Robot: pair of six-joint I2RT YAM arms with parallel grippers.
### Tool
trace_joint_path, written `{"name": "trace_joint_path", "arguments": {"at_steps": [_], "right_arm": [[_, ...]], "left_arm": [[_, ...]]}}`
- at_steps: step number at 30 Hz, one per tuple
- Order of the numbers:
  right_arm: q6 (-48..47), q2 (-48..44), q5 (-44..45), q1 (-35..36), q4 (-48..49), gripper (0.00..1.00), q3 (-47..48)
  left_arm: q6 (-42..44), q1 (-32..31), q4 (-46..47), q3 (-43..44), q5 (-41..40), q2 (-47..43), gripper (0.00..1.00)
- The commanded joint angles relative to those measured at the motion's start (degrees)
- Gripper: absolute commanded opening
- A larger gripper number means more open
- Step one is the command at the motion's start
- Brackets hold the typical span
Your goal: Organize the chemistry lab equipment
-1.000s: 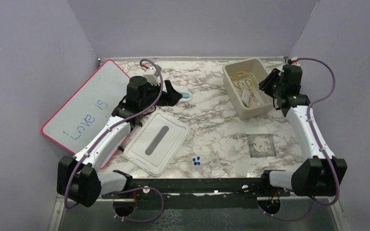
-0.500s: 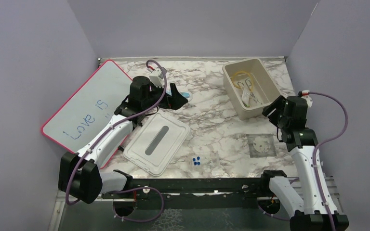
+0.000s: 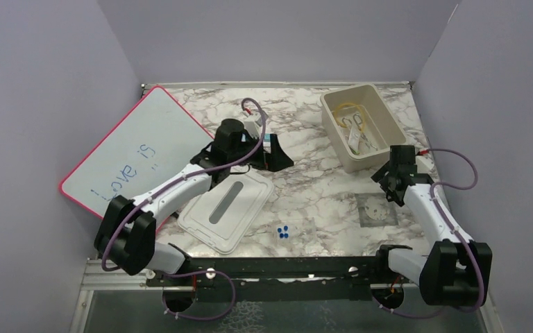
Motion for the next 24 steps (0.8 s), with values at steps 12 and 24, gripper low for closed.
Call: {"name": "trace_joint_path", "arguments": {"at_steps": [12,24], "right_arm": [[3.16,13.05,-2.12,-18.18,11.08,0.81,-1.83],[5.36,8.62,-15.9,-18.61,11.85,0.76,-8.21]], "left_arm": [[-18.32,-14.3,14.69,12.25,-5.32,23.81,0.92],[-27.62,-23.97,17.46,14.48,-11.41,35.91,0.89]]}}
